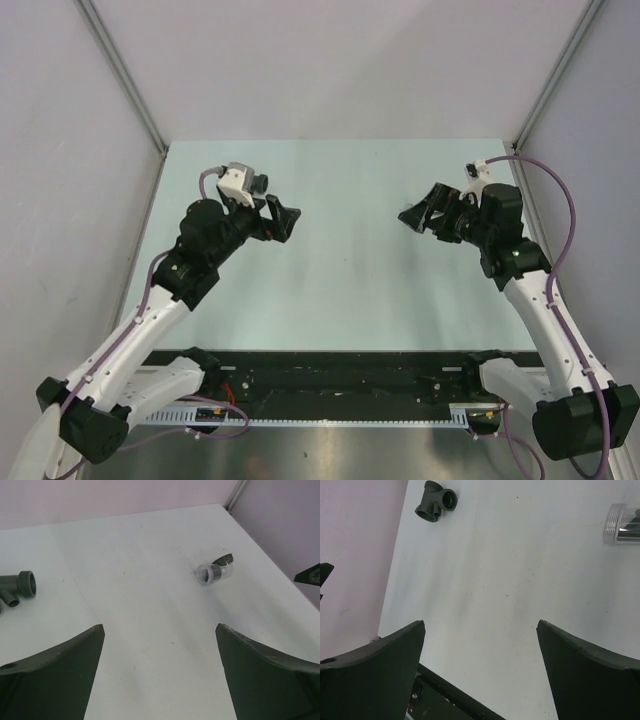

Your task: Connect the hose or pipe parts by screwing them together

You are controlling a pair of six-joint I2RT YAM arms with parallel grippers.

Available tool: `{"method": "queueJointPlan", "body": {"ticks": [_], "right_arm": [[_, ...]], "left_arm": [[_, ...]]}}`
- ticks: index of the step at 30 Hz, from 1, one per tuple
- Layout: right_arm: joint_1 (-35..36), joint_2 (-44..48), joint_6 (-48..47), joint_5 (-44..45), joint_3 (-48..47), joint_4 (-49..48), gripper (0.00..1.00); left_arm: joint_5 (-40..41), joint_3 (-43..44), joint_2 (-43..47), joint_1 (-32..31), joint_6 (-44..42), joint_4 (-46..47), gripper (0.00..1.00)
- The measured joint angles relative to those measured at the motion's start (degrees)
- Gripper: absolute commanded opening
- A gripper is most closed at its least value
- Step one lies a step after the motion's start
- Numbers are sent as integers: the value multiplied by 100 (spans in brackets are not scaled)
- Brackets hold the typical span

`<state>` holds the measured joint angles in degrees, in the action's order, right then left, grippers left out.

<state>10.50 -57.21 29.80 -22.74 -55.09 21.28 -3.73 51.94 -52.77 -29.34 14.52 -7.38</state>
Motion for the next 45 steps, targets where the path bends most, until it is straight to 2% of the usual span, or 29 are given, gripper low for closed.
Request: {"method": "queueJointPlan", "body": {"ticks": [5,11,18,24,30,36,45], "right_arm": [[227,61,-192,260,2,13,100],[693,442,-308,546,66,-7,100],[1189,529,-476,625,79,-37,100],[1241,745,-590,798,87,-37,100],[1261,975,-634,881,87,-74,100],[1276,977,-638,968,87,-136,100],[1290,892,-627,1097,114,-142,100]], "left_arm": [[608,42,-337,122,55,-59,93],[632,1069,-1888,1648,334,-756,91],[699,2730,-3563,2483,396,-1176,89],[647,3921,-5084,2732,382,-1274,88],[656,4564,-6334,2793,146,-1550,87],[658,4946,-6968,2815,-39,-1777,84],[664,5132,-7169,2848,-216,-1845,80]]}}
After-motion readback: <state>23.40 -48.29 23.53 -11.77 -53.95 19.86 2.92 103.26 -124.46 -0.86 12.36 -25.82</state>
